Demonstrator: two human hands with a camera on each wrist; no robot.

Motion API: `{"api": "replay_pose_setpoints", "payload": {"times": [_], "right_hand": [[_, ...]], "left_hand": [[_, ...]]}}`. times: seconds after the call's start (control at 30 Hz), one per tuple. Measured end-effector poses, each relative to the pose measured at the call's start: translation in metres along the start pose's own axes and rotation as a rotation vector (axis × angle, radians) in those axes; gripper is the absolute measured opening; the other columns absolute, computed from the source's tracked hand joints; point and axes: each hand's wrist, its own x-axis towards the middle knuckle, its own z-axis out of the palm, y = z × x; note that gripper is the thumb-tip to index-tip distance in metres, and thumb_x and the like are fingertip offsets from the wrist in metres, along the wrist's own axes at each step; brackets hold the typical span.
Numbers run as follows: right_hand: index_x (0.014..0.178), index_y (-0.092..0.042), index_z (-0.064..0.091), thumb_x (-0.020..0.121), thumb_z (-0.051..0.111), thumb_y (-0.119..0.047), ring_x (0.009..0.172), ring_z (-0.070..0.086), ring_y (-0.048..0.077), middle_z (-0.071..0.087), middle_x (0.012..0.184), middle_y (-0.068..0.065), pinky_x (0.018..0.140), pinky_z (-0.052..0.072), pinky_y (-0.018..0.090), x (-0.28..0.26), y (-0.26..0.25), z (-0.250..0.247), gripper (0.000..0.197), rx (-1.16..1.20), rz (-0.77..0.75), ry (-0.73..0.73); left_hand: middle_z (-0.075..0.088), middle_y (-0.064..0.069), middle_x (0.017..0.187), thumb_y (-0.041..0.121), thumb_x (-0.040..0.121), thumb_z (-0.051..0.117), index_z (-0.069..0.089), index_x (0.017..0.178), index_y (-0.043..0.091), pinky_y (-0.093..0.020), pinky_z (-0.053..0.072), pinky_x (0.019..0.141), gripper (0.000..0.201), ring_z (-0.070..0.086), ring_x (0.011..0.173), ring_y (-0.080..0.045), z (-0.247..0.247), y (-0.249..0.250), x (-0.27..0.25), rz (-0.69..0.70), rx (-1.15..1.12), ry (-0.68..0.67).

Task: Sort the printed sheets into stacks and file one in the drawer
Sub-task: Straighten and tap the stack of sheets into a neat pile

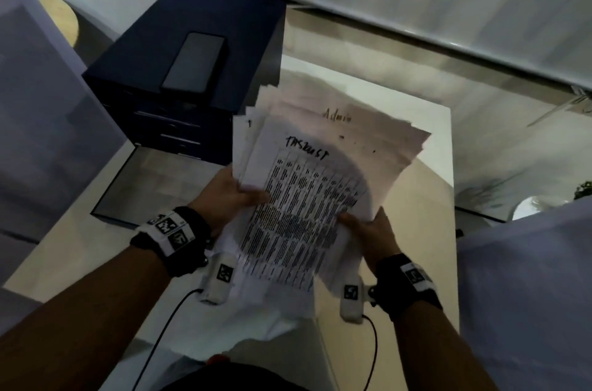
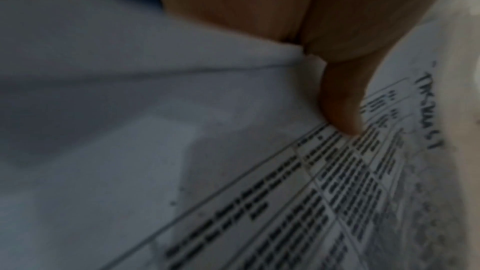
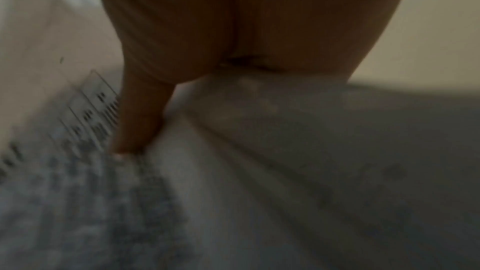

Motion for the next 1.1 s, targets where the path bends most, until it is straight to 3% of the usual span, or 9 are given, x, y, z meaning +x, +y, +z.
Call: {"api": "replay_pose_setpoints", "payload": {"times": [0.17, 0.4, 0.47, 0.57, 0.67, 0.73, 0.83, 0.93, 1.1], "right_hand": [[0.088, -0.009, 0.073, 0.069, 0.084, -0.01, 0.08, 0.073, 0.019, 0.077, 0.083, 0.0, 0.07, 0.06, 0.032, -0.018, -0.058, -0.006, 0.022, 0.052, -0.219, 0.162], [0.097, -0.013, 0.073, 0.067, 0.086, -0.007, 0.086, 0.072, 0.014, 0.076, 0.091, -0.002, 0.076, 0.058, 0.033, -0.029, -0.048, -0.003, 0.033, -0.017, -0.266, 0.244], [0.098, -0.01, 0.074, 0.066, 0.086, -0.006, 0.084, 0.072, 0.01, 0.076, 0.088, -0.005, 0.075, 0.057, 0.029, -0.028, -0.052, 0.0, 0.034, 0.001, -0.276, 0.297], [0.093, -0.01, 0.073, 0.07, 0.083, -0.002, 0.074, 0.07, -0.001, 0.075, 0.077, -0.016, 0.068, 0.055, 0.017, -0.032, -0.061, 0.001, 0.026, 0.0, -0.322, 0.303], [0.098, -0.008, 0.071, 0.07, 0.083, -0.001, 0.076, 0.068, -0.005, 0.074, 0.084, -0.011, 0.068, 0.053, 0.012, -0.037, -0.071, -0.001, 0.031, -0.057, -0.415, 0.309], [0.104, -0.003, 0.069, 0.066, 0.086, -0.002, 0.082, 0.068, -0.002, 0.073, 0.095, 0.001, 0.071, 0.053, 0.015, -0.041, -0.082, 0.0, 0.042, -0.037, -0.498, 0.332], [0.108, -0.006, 0.062, 0.06, 0.088, -0.01, 0.082, 0.068, 0.002, 0.068, 0.098, 0.005, 0.071, 0.053, 0.017, -0.044, -0.101, 0.004, 0.054, 0.155, -0.576, 0.343], [0.103, -0.011, 0.063, 0.067, 0.08, -0.021, 0.07, 0.063, -0.002, 0.068, 0.083, -0.007, 0.062, 0.05, 0.013, -0.042, -0.113, 0.009, 0.041, 0.202, -0.606, 0.392], [0.091, -0.022, 0.066, 0.072, 0.068, -0.039, 0.077, 0.061, -0.001, 0.067, 0.081, -0.012, 0.068, 0.047, 0.016, -0.042, -0.113, 0.008, 0.025, 0.213, -0.588, 0.469]], "left_hand": [[0.071, 0.002, 0.111, 0.004, 0.082, 0.073, 0.063, 0.12, 0.014, -0.024, 0.057, 0.085, 0.04, 0.069, 0.103, -0.009, 0.018, 0.024, 0.01, 0.218, 0.088, 0.138], [0.058, 0.004, 0.126, 0.023, 0.08, 0.076, 0.043, 0.129, 0.033, -0.018, 0.054, 0.086, 0.06, 0.061, 0.11, 0.005, 0.027, -0.008, 0.011, 0.217, 0.116, 0.076], [0.058, 0.012, 0.119, 0.02, 0.086, 0.069, 0.043, 0.118, 0.043, -0.009, 0.052, 0.082, 0.047, 0.059, 0.102, 0.015, 0.033, -0.003, 0.011, 0.244, 0.141, 0.114], [0.068, 0.017, 0.112, 0.018, 0.093, 0.062, 0.052, 0.115, 0.054, -0.022, 0.054, 0.091, 0.043, 0.064, 0.108, 0.001, 0.036, 0.008, 0.012, 0.311, 0.164, 0.115], [0.072, 0.014, 0.108, 0.025, 0.088, 0.068, 0.06, 0.116, 0.036, -0.033, 0.058, 0.089, 0.032, 0.068, 0.103, -0.008, 0.03, 0.01, 0.01, 0.33, 0.097, 0.106], [0.071, 0.011, 0.111, 0.042, 0.076, 0.077, 0.059, 0.12, 0.021, -0.032, 0.057, 0.089, 0.051, 0.067, 0.105, -0.01, 0.026, 0.011, 0.008, 0.331, 0.077, 0.103], [0.069, 0.006, 0.115, 0.048, 0.068, 0.081, 0.058, 0.119, 0.028, -0.036, 0.056, 0.09, 0.059, 0.066, 0.11, -0.017, 0.025, 0.018, 0.009, 0.33, 0.024, 0.102], [0.069, -0.003, 0.12, 0.042, 0.075, 0.078, 0.066, 0.116, 0.035, -0.048, 0.052, 0.096, 0.043, 0.064, 0.114, -0.027, 0.028, 0.025, 0.014, 0.389, 0.064, 0.004], [0.065, -0.014, 0.124, 0.006, 0.073, 0.083, 0.052, 0.129, 0.002, -0.052, 0.054, 0.093, 0.064, 0.063, 0.115, -0.031, 0.023, 0.013, 0.021, 0.3, 0.016, 0.053]]}}
